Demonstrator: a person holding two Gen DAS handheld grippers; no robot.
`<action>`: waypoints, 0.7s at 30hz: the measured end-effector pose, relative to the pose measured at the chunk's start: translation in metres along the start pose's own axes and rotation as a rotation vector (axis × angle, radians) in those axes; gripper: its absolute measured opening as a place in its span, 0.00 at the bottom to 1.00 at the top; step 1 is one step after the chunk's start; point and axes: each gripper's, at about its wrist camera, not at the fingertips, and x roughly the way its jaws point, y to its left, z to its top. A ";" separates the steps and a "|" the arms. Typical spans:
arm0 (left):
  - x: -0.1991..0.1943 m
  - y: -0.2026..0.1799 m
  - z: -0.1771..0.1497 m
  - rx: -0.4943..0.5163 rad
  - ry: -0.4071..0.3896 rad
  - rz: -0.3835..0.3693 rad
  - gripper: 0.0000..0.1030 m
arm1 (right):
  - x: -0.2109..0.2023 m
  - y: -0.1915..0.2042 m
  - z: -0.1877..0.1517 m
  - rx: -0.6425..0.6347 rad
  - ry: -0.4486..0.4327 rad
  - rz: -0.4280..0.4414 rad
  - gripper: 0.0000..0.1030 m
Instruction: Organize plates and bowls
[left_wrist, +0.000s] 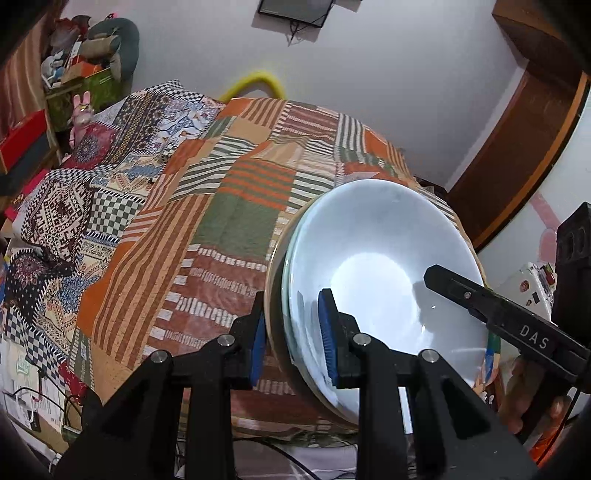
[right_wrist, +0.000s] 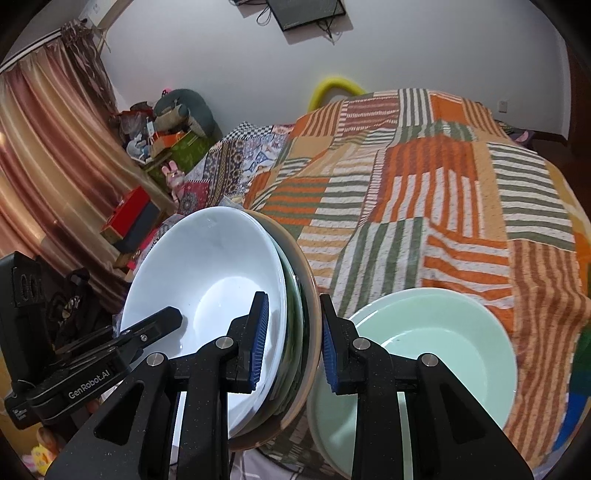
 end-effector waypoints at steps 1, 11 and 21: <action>0.000 -0.003 0.000 0.006 0.000 -0.003 0.25 | -0.003 -0.002 0.000 0.003 -0.005 -0.002 0.24; 0.001 -0.036 0.001 0.068 0.006 -0.027 0.25 | -0.027 -0.024 -0.002 0.036 -0.050 -0.030 0.24; 0.012 -0.064 -0.001 0.120 0.034 -0.051 0.25 | -0.045 -0.048 -0.007 0.070 -0.077 -0.063 0.24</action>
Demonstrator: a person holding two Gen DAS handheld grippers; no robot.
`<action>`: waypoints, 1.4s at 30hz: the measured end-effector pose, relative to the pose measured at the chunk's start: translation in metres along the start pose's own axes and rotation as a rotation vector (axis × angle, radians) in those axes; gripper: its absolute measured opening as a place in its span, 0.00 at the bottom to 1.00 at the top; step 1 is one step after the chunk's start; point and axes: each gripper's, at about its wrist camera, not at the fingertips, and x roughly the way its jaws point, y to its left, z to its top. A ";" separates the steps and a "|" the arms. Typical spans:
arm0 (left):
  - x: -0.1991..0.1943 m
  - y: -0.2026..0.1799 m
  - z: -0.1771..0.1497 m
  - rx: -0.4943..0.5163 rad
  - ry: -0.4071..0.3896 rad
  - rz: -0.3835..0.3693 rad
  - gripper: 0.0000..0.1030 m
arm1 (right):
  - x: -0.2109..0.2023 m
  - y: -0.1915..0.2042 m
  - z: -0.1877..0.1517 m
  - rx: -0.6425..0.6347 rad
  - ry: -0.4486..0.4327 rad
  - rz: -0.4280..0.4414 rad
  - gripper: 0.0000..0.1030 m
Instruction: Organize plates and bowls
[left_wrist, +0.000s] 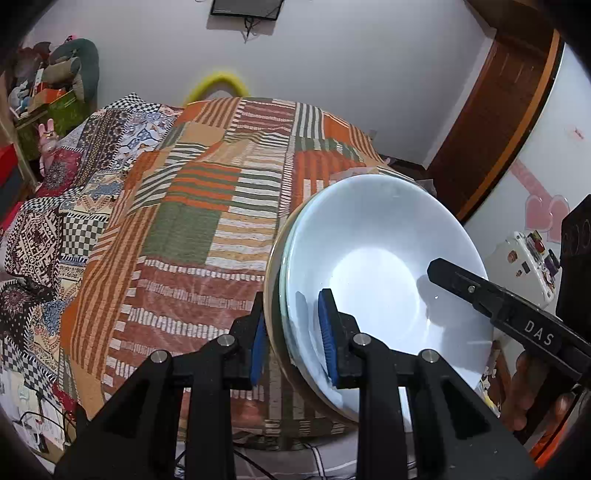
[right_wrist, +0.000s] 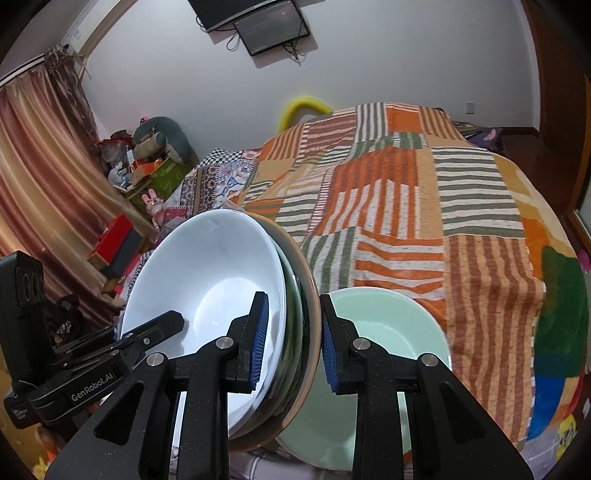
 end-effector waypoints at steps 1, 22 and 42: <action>0.002 -0.002 0.000 0.003 0.004 -0.003 0.25 | -0.001 -0.003 -0.001 0.004 0.000 -0.003 0.24; 0.038 -0.033 -0.006 0.053 0.087 -0.032 0.25 | -0.012 -0.037 -0.016 0.085 0.017 -0.063 0.24; 0.077 -0.041 -0.019 0.067 0.188 -0.042 0.25 | -0.004 -0.057 -0.032 0.142 0.077 -0.101 0.24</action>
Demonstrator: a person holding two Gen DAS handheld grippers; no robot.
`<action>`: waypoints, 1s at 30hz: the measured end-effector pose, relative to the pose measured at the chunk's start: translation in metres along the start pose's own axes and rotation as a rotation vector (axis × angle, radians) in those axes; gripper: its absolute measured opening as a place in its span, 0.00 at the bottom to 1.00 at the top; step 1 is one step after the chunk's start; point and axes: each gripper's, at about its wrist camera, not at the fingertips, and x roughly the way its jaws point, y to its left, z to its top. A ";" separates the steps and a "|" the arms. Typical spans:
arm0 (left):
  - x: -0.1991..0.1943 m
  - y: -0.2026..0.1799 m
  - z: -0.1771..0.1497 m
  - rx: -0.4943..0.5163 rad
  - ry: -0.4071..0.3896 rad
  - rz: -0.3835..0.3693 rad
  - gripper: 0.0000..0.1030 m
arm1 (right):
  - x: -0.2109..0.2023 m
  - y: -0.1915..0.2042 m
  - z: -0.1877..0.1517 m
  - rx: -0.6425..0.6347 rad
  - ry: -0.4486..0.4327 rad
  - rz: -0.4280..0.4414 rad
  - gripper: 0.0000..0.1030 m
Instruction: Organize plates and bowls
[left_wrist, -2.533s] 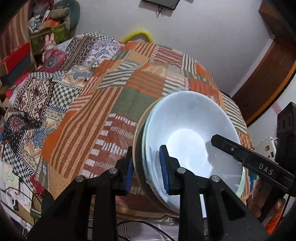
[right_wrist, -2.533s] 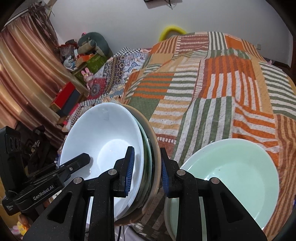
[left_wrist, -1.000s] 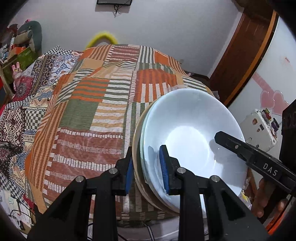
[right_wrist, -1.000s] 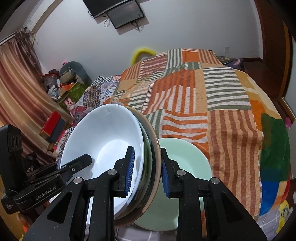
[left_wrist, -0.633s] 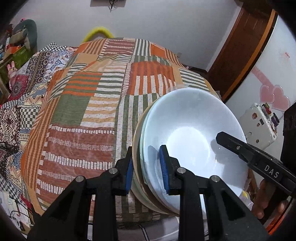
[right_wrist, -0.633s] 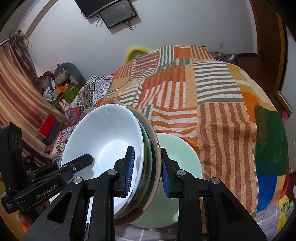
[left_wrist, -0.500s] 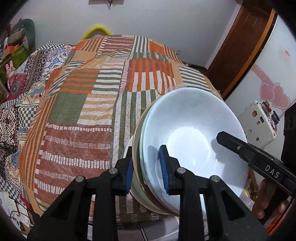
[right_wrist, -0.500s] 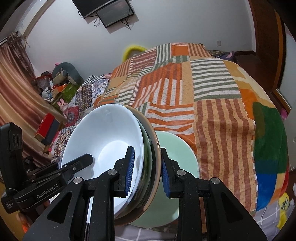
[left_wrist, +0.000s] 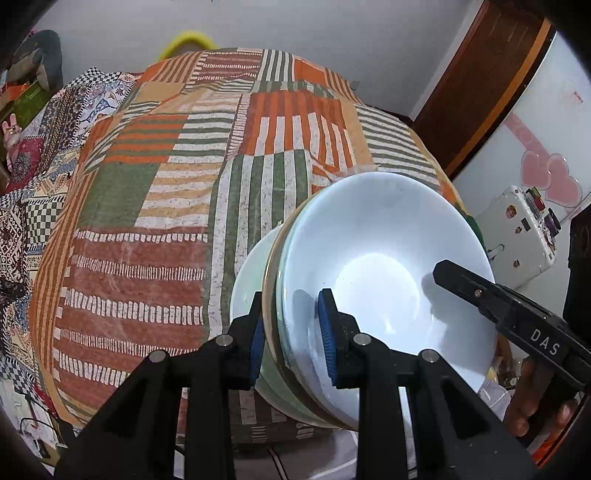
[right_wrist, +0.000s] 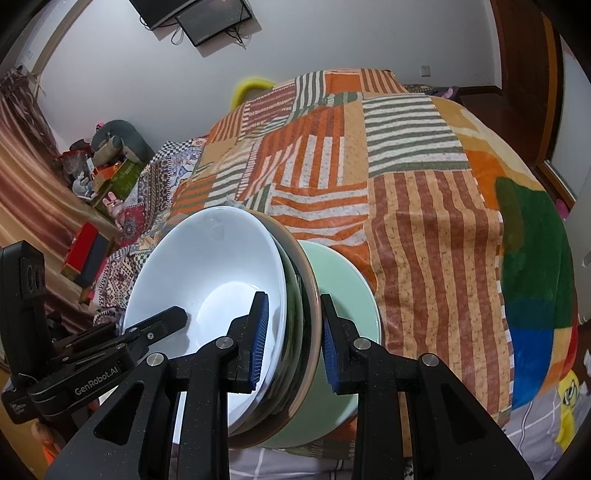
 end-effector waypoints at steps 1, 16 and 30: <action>0.002 0.000 0.000 -0.001 0.006 0.000 0.25 | 0.001 -0.001 0.000 0.003 0.004 -0.001 0.24; 0.021 0.005 -0.002 -0.007 0.033 -0.007 0.25 | 0.018 -0.008 -0.006 0.026 0.046 -0.003 0.24; -0.005 0.011 -0.002 -0.006 -0.025 0.006 0.30 | 0.000 -0.011 -0.003 -0.027 -0.012 -0.020 0.52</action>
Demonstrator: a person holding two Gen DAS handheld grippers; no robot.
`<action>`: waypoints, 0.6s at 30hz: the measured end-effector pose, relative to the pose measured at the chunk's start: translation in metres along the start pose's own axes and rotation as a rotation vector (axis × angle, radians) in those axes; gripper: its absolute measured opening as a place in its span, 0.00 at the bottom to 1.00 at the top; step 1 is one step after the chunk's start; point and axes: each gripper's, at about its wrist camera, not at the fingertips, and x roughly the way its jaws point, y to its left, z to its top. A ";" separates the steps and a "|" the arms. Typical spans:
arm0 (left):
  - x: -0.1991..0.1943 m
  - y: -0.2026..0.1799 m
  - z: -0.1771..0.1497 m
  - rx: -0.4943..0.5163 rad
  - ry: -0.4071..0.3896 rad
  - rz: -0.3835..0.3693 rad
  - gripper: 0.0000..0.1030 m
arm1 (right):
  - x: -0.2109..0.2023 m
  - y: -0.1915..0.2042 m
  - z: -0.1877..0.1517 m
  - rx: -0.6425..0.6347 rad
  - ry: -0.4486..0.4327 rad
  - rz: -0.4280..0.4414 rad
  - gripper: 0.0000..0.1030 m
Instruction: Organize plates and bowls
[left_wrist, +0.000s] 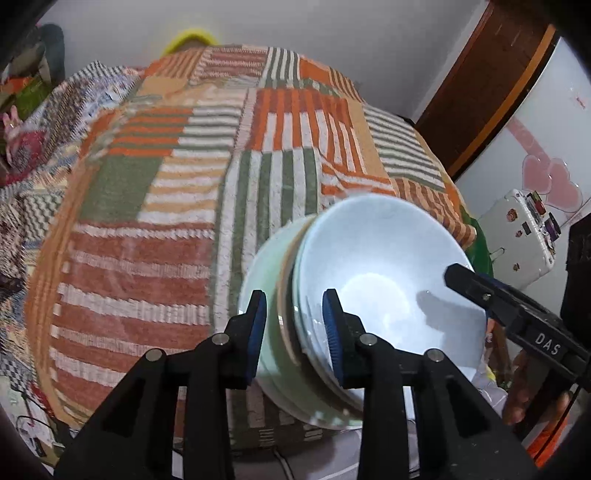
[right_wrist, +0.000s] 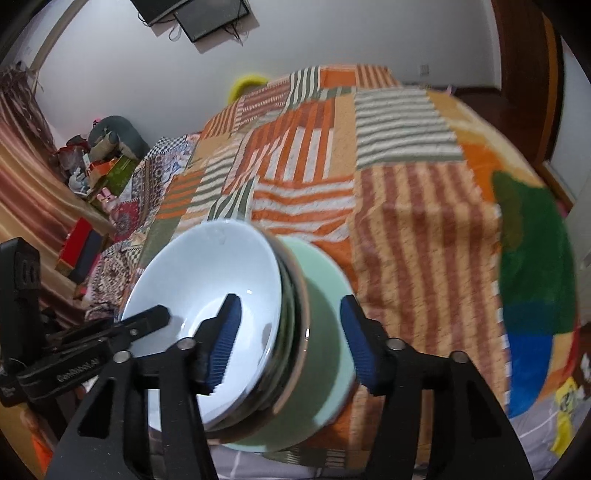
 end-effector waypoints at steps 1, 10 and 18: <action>-0.005 -0.001 0.001 0.007 -0.013 0.007 0.31 | -0.004 -0.001 0.001 -0.005 -0.008 0.001 0.52; -0.087 -0.024 0.001 0.076 -0.257 0.024 0.49 | -0.047 0.013 0.011 -0.052 -0.129 0.023 0.53; -0.163 -0.054 -0.003 0.139 -0.518 0.004 0.63 | -0.106 0.041 0.020 -0.157 -0.316 0.034 0.54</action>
